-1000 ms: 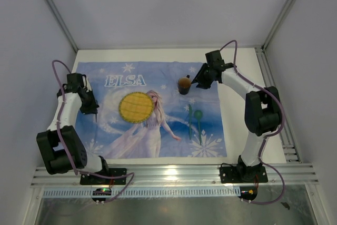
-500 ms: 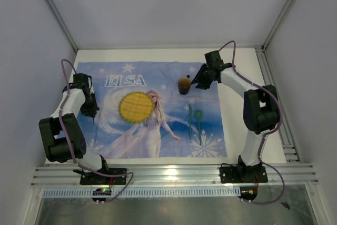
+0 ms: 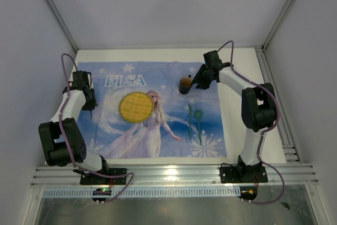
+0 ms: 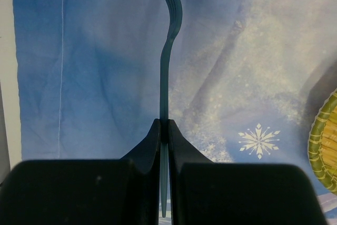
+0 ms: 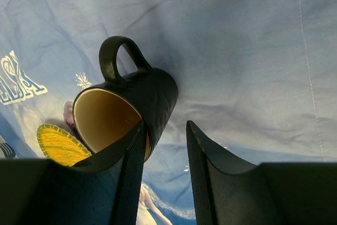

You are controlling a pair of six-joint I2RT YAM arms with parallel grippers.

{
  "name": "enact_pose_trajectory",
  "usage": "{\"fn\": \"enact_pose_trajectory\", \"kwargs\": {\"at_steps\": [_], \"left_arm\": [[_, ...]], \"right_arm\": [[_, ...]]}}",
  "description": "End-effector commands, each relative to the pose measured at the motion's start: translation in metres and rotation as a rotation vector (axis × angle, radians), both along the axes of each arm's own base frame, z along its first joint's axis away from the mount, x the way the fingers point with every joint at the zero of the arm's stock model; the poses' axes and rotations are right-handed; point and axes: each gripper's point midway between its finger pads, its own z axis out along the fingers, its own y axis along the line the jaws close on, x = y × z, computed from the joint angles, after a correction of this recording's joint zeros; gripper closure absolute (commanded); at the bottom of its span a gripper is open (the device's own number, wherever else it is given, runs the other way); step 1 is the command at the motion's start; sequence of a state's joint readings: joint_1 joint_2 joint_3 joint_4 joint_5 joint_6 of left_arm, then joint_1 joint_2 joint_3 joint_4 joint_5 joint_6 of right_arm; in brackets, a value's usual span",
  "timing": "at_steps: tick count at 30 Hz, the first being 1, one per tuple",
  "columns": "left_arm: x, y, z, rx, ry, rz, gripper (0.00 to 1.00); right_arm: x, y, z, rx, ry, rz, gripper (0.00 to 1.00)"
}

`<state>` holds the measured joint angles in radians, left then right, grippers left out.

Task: Set the dinner table for one person

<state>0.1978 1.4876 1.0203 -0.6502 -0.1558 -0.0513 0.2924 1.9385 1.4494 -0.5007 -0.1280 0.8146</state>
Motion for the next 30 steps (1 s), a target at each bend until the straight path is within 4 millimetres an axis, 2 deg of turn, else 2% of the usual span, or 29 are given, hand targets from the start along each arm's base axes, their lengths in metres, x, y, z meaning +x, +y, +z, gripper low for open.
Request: {"fn": "enact_pose_trajectory", "kwargs": {"at_steps": [1, 5, 11, 30], "left_arm": [[0.007, -0.002, -0.005, 0.041, -0.016, -0.036, 1.0], [0.006, -0.009, -0.019, 0.068, 0.038, -0.071, 1.0], [0.003, -0.008, -0.024, 0.091, 0.043, -0.069, 1.0], [-0.001, -0.008, -0.019, 0.09, 0.058, -0.041, 1.0]], "right_arm": [[0.009, -0.001, 0.004, -0.005, -0.025, -0.014, 0.6], [0.007, -0.001, -0.002, 0.004, -0.018, -0.021, 0.6], [0.005, -0.003, -0.006, -0.01, -0.009, -0.016, 0.6], [0.004, -0.003, -0.016, -0.026, 0.012, 0.003, 0.6]]}}
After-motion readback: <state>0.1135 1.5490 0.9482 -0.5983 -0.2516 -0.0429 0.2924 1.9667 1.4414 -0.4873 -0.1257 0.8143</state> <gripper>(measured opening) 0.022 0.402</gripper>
